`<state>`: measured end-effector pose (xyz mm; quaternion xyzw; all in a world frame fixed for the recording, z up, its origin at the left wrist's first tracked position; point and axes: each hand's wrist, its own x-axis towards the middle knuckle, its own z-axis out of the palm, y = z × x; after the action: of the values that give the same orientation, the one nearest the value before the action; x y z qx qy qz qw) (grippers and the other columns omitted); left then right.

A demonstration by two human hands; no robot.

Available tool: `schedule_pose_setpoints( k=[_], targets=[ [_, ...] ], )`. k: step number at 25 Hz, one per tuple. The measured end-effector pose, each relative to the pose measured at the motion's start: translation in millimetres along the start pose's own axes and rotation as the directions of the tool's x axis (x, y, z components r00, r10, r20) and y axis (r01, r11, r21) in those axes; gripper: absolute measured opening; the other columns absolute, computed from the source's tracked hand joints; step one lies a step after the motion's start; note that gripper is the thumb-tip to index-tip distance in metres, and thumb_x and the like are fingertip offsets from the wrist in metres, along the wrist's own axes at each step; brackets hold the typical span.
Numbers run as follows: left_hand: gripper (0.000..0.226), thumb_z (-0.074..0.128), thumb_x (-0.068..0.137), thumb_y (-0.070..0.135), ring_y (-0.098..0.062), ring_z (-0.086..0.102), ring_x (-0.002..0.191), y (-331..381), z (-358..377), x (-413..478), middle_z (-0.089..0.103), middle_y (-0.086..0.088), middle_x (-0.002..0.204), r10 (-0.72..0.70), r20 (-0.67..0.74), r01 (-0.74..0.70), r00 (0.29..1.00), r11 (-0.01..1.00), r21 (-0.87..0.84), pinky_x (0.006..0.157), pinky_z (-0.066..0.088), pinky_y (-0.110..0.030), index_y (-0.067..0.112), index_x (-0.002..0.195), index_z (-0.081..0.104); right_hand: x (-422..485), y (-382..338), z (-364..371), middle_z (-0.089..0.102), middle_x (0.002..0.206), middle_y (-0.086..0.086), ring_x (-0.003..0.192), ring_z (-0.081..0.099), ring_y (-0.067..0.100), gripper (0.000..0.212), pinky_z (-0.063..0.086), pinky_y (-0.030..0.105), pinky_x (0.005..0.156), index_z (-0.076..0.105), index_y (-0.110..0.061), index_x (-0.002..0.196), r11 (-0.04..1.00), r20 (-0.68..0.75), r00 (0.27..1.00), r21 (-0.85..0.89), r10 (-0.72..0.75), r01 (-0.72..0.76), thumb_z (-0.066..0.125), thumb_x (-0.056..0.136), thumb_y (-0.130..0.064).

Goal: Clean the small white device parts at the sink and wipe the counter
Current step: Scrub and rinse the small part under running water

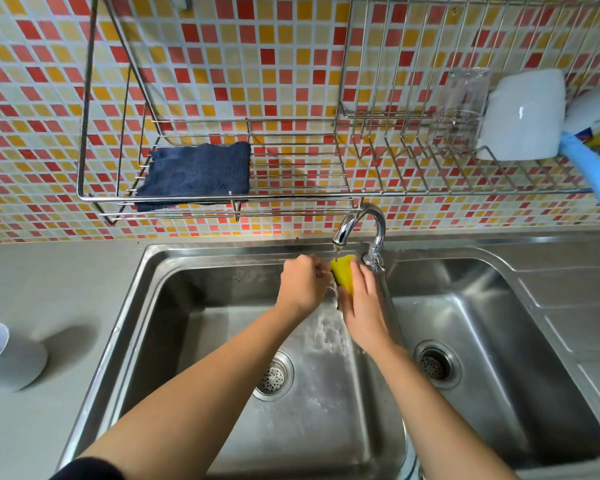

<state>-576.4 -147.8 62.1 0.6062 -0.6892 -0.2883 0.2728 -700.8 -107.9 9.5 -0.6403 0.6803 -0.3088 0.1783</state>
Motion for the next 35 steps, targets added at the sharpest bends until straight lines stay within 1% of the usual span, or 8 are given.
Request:
schedule_pose_setpoints(
  k=[3,7,10,13,19,22,26,35],
  targets=[
    [0.017,0.058,0.082,0.011,-0.029,0.064,0.084,-5,-1,-2,0.071,-0.011,0.09,0.02,-0.014,-0.02,1.0,0.998,0.052,0.072,0.049,-0.029,0.007,0.095,0.068,7,4,-2,0.022,0.15,0.01,0.119,0.045,0.027,0.068,0.035,0.025,0.087,0.007,-0.016,0.148,0.993,0.101,0.989,0.032,0.108,-0.111,0.049,0.094,-0.019],
    [0.018,0.063,0.085,0.021,-0.021,0.051,0.061,-10,-9,0,0.06,-0.006,0.064,0.034,-0.026,-0.034,0.999,0.999,-0.003,0.06,0.038,-0.024,0.005,0.077,0.065,31,15,-10,0.011,0.156,0.005,0.14,0.022,0.028,0.067,0.026,0.045,0.111,0.0,-0.018,0.148,0.977,0.287,0.934,-0.033,0.212,-0.211,0.041,0.096,-0.025],
    [0.029,0.063,0.088,0.031,-0.018,0.044,0.059,-14,-18,3,0.054,-0.005,0.063,0.02,0.03,-0.02,0.999,1.0,-0.011,0.05,0.031,-0.019,0.005,0.075,0.06,47,29,-18,0.038,0.14,0.016,0.104,0.055,0.028,0.066,0.046,0.037,0.078,-0.005,-0.023,0.148,0.957,0.292,0.912,-0.05,0.288,-0.286,0.035,0.096,-0.031],
    [0.028,0.055,0.093,0.033,-0.022,0.048,0.064,-18,-18,3,0.053,-0.002,0.065,0.0,0.056,-0.001,0.998,1.0,0.016,0.053,0.028,-0.022,0.008,0.081,0.055,54,42,-23,0.052,0.115,0.016,0.077,0.052,0.025,0.061,0.04,0.033,0.068,-0.002,-0.028,0.148,0.938,0.245,0.906,-0.066,0.346,-0.341,0.031,0.096,-0.029],
    [0.033,0.036,0.099,0.042,-0.041,0.06,0.08,-35,-11,-9,0.061,-0.017,0.082,-0.113,0.244,0.107,0.963,0.994,0.038,0.073,0.05,-0.04,0.011,0.092,0.041,30,42,-6,0.036,0.142,-0.013,0.13,0.035,0.014,0.051,0.027,0.033,0.108,0.023,-0.043,0.142,0.846,0.281,0.919,0.382,0.277,-0.372,0.04,0.094,-0.037],
    [0.043,0.028,0.101,0.036,-0.042,0.057,0.095,-45,-11,-18,0.063,-0.025,0.103,-0.166,0.317,0.068,0.934,0.952,0.299,0.077,0.044,-0.037,0.002,0.102,0.054,4,32,16,0.053,0.131,-0.002,0.116,0.05,0.018,0.048,0.036,0.025,0.095,0.035,-0.029,0.14,0.906,0.346,0.893,0.204,0.287,-0.37,0.047,0.094,-0.036],
    [0.036,0.045,0.094,0.029,-0.037,0.056,0.106,-49,-25,-31,0.063,-0.021,0.115,-0.183,0.346,0.019,0.92,0.903,0.428,0.081,0.045,-0.034,0.001,0.11,0.06,-8,10,29,0.063,0.113,0.025,0.104,0.057,0.04,0.042,0.042,0.038,0.083,0.054,-0.007,0.119,0.936,0.226,0.936,-0.288,0.271,-0.202,0.027,0.1,-0.033],
    [0.015,0.061,0.077,0.005,-0.026,0.066,0.089,-51,-70,-55,0.073,-0.011,0.091,-0.011,0.093,-0.012,0.996,0.972,0.236,0.08,0.051,-0.026,0.008,0.082,0.075,-7,-46,5,0.065,0.089,0.032,0.086,0.062,0.043,0.048,0.047,0.038,0.071,0.063,0.009,0.097,0.936,0.079,0.989,-0.339,0.127,-0.093,0.026,0.101,-0.022]
  ],
)
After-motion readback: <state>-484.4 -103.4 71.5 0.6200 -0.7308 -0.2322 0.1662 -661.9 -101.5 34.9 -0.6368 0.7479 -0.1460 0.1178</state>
